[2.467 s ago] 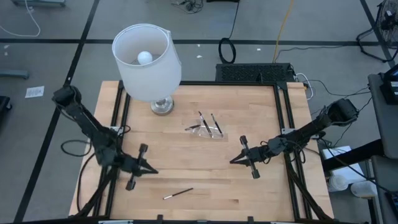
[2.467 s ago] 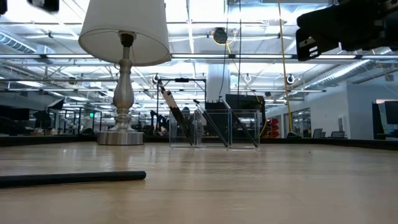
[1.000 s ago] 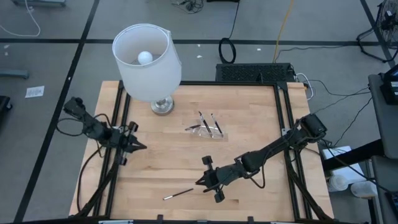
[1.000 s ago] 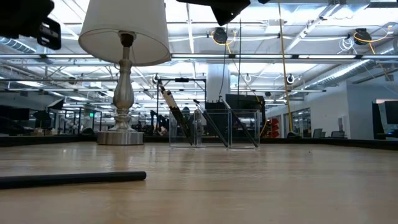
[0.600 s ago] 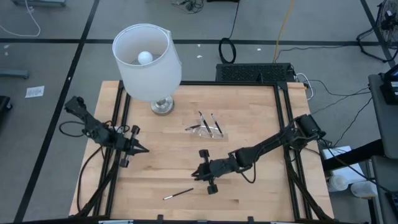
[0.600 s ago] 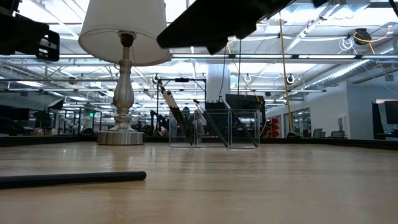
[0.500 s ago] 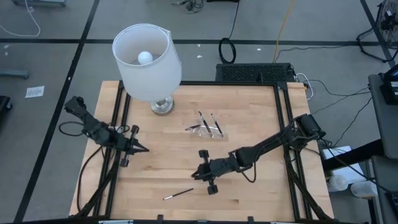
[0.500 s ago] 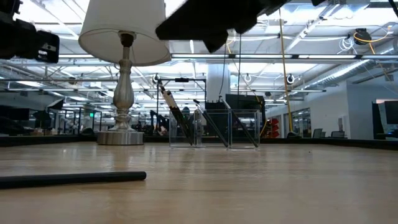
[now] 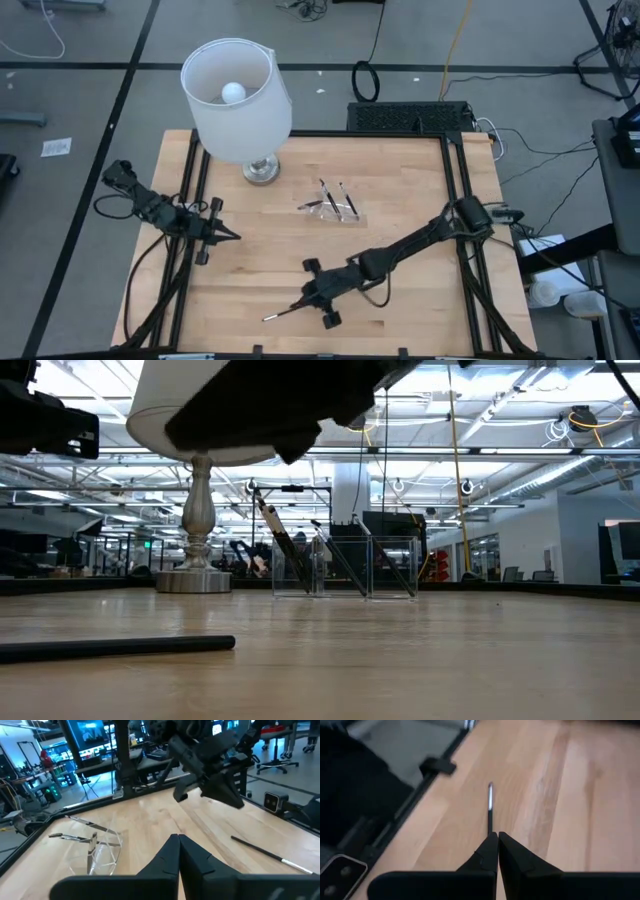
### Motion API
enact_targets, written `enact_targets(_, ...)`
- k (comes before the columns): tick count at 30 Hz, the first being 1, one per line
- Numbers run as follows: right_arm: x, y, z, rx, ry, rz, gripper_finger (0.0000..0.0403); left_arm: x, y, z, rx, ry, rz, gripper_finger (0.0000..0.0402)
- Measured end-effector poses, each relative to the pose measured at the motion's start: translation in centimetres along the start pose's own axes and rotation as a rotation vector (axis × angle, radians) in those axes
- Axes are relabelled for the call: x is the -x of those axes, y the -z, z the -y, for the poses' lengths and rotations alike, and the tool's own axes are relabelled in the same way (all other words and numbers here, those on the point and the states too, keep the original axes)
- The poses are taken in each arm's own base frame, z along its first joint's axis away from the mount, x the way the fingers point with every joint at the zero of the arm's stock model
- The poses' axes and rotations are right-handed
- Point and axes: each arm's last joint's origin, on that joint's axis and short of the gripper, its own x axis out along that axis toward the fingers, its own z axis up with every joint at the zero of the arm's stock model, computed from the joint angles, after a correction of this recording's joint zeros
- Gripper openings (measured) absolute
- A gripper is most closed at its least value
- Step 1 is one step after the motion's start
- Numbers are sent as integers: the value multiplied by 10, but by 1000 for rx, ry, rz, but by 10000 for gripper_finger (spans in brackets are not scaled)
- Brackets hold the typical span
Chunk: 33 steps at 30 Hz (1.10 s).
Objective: Sort items
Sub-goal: Put the eyeshadow brush into the transparent organizer
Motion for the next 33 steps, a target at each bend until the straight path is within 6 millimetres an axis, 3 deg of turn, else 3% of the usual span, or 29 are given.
enact_targets(8, -43, -20, -4, -1, -18, -240, 0, 0, 0, 0, 14, 0, 0, 2)
enact_targets(13, -54, -20, -5, -17, -12, -293, 11, 0, 0, 0, 24, 0, 0, 17)
enact_targets(20, -55, -21, -11, 52, -3, -280, 101, 0, 0, 0, 17, 0, 0, 4)
enact_targets(26, -55, -22, -20, 180, 73, -261, 185, 0, 0, 0, 21, -1, 0, 28)
enact_targets(33, -60, -20, -31, 202, 43, -240, 206, 0, 0, 0, 28, -1, 0, 32)
